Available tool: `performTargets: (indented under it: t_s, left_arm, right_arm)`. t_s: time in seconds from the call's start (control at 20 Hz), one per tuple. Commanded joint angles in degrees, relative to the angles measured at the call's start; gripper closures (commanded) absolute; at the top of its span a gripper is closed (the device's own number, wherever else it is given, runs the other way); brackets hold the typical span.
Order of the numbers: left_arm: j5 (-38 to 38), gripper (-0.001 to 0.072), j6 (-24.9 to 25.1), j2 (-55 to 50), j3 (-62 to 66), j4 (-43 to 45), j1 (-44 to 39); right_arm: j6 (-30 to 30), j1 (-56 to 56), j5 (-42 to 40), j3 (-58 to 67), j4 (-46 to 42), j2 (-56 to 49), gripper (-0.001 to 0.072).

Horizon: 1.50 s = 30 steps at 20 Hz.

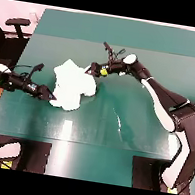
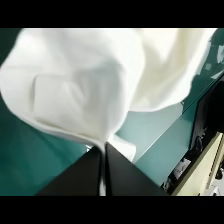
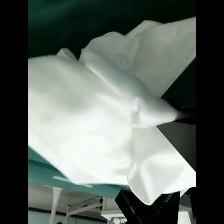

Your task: Fold the shirts.

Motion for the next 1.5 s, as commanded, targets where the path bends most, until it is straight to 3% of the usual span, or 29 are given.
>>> performTargets:
  t_s: [0.0, 0.15, 0.55, 0.8, 1.1, 1.3, 1.45]
  left_arm:
    - [-0.46, 0.0682, -3.87, 3.45, 7.26, -0.22, 0.04]
    - [1.27, 0.0683, -6.45, 9.75, 17.33, 0.07, 0.04]
    - [2.54, 0.0682, -8.37, 18.23, 47.32, 0.63, 0.04]
    - [3.17, 0.0682, -9.29, 21.11, 55.32, 5.60, 0.04]
    - [1.86, 0.0681, -9.27, 21.49, 48.30, 5.66, 0.02]
    - [1.70, 0.0682, -9.25, 21.49, 33.03, 5.57, 0.02]
    - [3.39, 0.0681, -8.79, 21.49, 18.69, 7.72, 0.02]
  right_arm:
    - [0.28, -2.05, 3.96, 7.89, -0.70, 3.61, 0.0692]
    - [3.43, -5.03, 4.09, 11.58, -7.23, 10.51, 0.0692]
    - [4.33, -11.34, 12.87, 11.98, -20.85, 32.06, 0.0692]
    - [8.17, -13.68, 16.28, 11.98, -29.38, 42.84, 0.0691]
    - [9.05, -14.82, 24.44, 7.21, -36.22, 45.51, 0.0691]
    - [9.05, -13.90, 20.33, -11.98, -36.17, 45.51, 0.0691]
    - [9.05, -10.56, 11.54, -27.58, -35.76, 45.44, 0.0691]
